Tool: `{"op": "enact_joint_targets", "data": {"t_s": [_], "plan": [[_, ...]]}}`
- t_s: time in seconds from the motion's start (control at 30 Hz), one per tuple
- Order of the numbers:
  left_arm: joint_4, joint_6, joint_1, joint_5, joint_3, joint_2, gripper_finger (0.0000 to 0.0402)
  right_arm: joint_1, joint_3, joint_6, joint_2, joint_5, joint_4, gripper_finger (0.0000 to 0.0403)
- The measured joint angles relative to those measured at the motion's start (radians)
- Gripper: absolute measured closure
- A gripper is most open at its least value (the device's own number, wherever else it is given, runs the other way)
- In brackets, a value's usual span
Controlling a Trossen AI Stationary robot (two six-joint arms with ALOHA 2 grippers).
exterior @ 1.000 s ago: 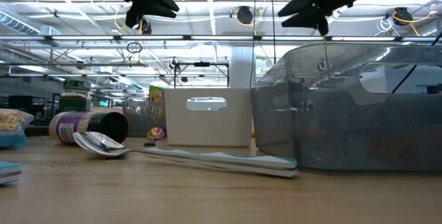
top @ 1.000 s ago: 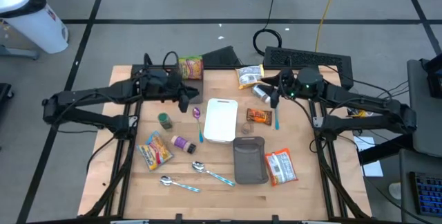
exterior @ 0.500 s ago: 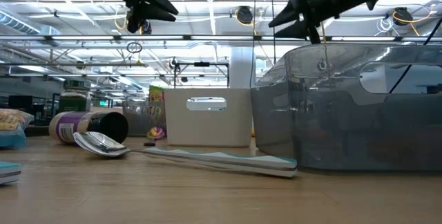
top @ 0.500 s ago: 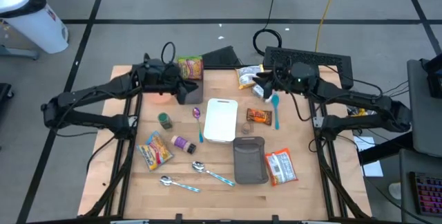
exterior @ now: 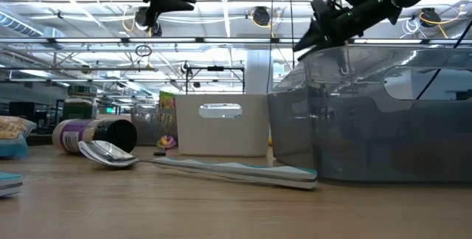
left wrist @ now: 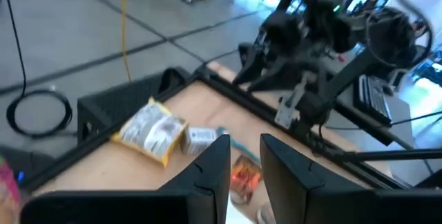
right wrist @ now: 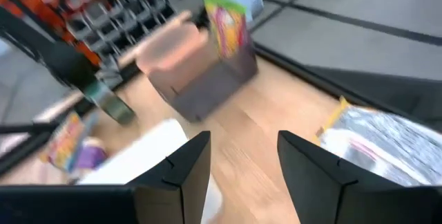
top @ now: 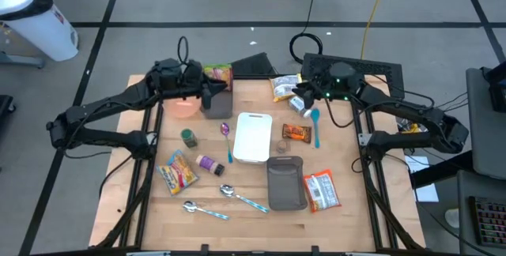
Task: Pick & Place Food Item
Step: Put the blue baby spoon into the bottom black bin
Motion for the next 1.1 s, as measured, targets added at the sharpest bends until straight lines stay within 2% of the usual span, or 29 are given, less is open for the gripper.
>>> {"op": "enact_joint_targets", "data": {"t_s": [0.17,0.3,0.37,0.53,0.7,0.9,1.1], "plan": [[0.014,0.007,0.000,0.000,0.000,0.000,0.0316,-0.011,0.000,-0.031,0.000,0.008,-0.185,0.0243],[0.009,-0.003,-0.004,0.000,0.000,0.000,0.0316,-0.014,-0.012,-0.047,0.001,0.083,-0.378,0.0243],[0.009,-0.011,-0.009,-0.001,0.000,0.000,0.0316,-0.016,-0.037,-0.045,0.000,0.114,-0.395,0.0243],[0.009,0.000,-0.010,-0.001,0.000,0.000,0.0316,-0.056,-0.086,-0.033,0.010,0.109,-0.392,0.0243],[0.010,0.003,-0.009,-0.002,0.000,0.000,0.0316,-0.139,-0.092,-0.039,0.039,0.100,-0.406,0.0243],[0.010,0.003,-0.008,-0.005,0.000,0.000,0.0316,-0.225,-0.092,-0.160,0.106,-0.018,-0.423,0.0243],[0.010,-0.020,-0.008,-0.005,0.000,0.000,0.0316,-0.268,-0.092,-0.221,0.192,-0.031,-0.464,0.0243]]}}
